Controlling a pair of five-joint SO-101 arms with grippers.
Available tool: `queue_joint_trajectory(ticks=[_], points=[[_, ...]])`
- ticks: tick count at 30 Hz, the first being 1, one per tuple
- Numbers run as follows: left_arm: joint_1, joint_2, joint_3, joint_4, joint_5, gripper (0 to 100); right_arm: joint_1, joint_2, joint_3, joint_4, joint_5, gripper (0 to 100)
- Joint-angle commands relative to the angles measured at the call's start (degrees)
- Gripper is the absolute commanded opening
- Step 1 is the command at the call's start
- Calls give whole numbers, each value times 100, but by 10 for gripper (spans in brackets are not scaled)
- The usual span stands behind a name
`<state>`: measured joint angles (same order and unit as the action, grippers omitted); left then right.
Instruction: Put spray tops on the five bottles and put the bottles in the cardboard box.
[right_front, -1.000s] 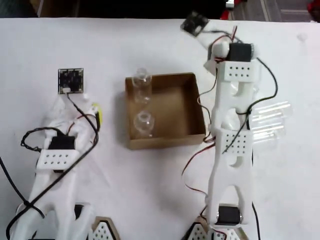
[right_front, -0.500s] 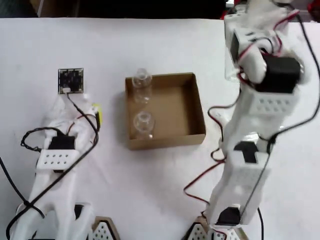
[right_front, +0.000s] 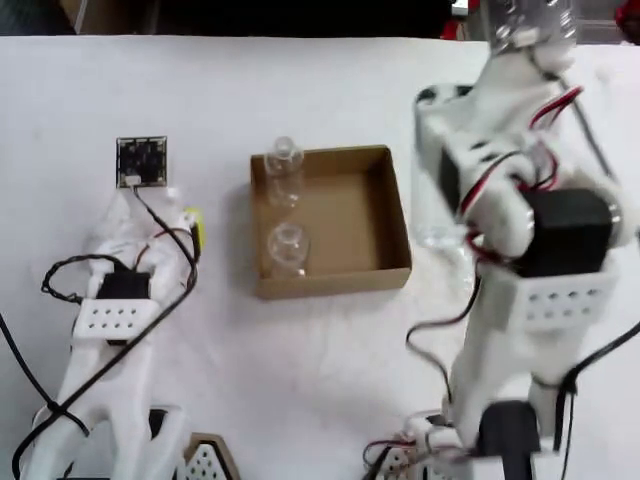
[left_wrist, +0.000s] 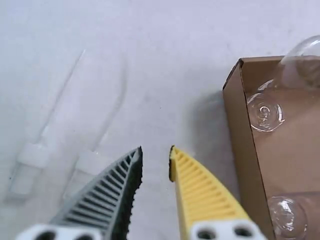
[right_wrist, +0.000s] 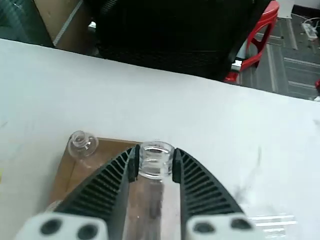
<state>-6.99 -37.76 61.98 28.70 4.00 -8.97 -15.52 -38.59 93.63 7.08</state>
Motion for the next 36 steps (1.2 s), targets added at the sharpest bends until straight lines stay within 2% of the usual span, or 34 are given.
queue_joint_trajectory(ticks=[1,8,13,19,23,36], points=[[48,-171,-26,-132,26,94,-418,-910,1969,-1297,-378,22],[48,-171,-26,-123,26,94,-549,-1490,4976,-4242,-378,62],[48,-171,-26,-141,26,93,-558,-1508,6708,-6879,-378,61],[48,-171,-26,-149,26,92,-813,-1499,8396,-9833,-378,15],[48,-171,-26,-158,26,92,-1007,-1270,8967,-11134,-378,16],[48,-171,-26,-158,26,91,-866,1367,9222,-14651,-431,15]])
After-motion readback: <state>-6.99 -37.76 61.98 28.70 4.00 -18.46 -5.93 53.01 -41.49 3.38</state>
